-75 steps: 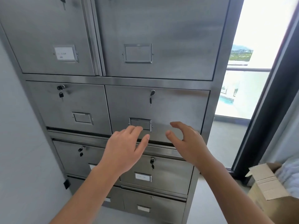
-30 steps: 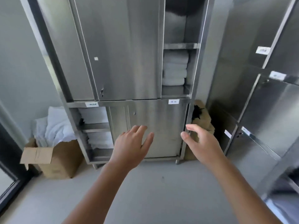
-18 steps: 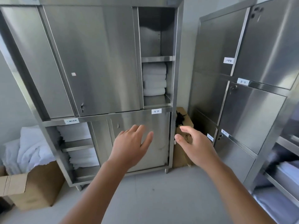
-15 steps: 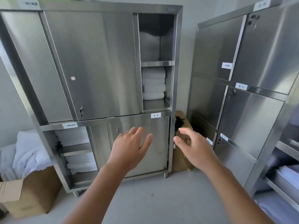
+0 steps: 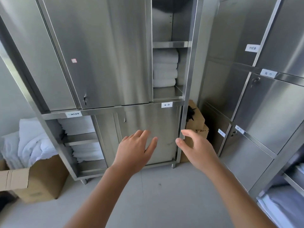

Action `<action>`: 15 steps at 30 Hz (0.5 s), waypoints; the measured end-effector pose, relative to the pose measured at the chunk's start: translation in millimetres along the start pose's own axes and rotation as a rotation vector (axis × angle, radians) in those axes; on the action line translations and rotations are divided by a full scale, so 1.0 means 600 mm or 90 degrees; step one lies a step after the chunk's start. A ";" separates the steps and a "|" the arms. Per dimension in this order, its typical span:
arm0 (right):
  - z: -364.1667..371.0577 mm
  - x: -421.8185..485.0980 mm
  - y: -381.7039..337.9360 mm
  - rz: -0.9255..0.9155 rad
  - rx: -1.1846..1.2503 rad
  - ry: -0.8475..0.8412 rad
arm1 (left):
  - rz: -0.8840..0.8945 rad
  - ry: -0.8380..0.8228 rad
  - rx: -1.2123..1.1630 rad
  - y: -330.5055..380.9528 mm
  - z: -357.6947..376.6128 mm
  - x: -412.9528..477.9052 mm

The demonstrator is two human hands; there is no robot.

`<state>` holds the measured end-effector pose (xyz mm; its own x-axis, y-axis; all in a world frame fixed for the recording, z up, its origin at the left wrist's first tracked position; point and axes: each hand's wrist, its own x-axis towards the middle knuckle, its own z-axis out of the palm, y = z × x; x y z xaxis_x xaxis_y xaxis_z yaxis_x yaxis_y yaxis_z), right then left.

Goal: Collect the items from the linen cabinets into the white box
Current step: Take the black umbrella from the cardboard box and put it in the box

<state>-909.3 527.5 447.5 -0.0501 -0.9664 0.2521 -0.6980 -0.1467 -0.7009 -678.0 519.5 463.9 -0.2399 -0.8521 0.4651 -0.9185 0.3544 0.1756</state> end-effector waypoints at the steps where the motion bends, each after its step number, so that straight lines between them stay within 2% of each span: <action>1: 0.008 0.007 0.009 0.008 0.004 -0.008 | 0.002 -0.008 -0.005 -0.003 0.011 0.007; 6: 0.021 0.080 0.072 0.049 0.015 -0.027 | 0.014 -0.024 -0.020 -0.004 0.083 0.080; 15: -0.012 0.307 0.210 0.073 -0.001 -0.035 | 0.017 -0.073 0.003 0.020 0.230 0.303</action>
<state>-1011.8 332.8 410.6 -0.0897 -0.9870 0.1337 -0.6906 -0.0351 -0.7224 -776.1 315.5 430.8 -0.2984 -0.8808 0.3676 -0.9126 0.3761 0.1602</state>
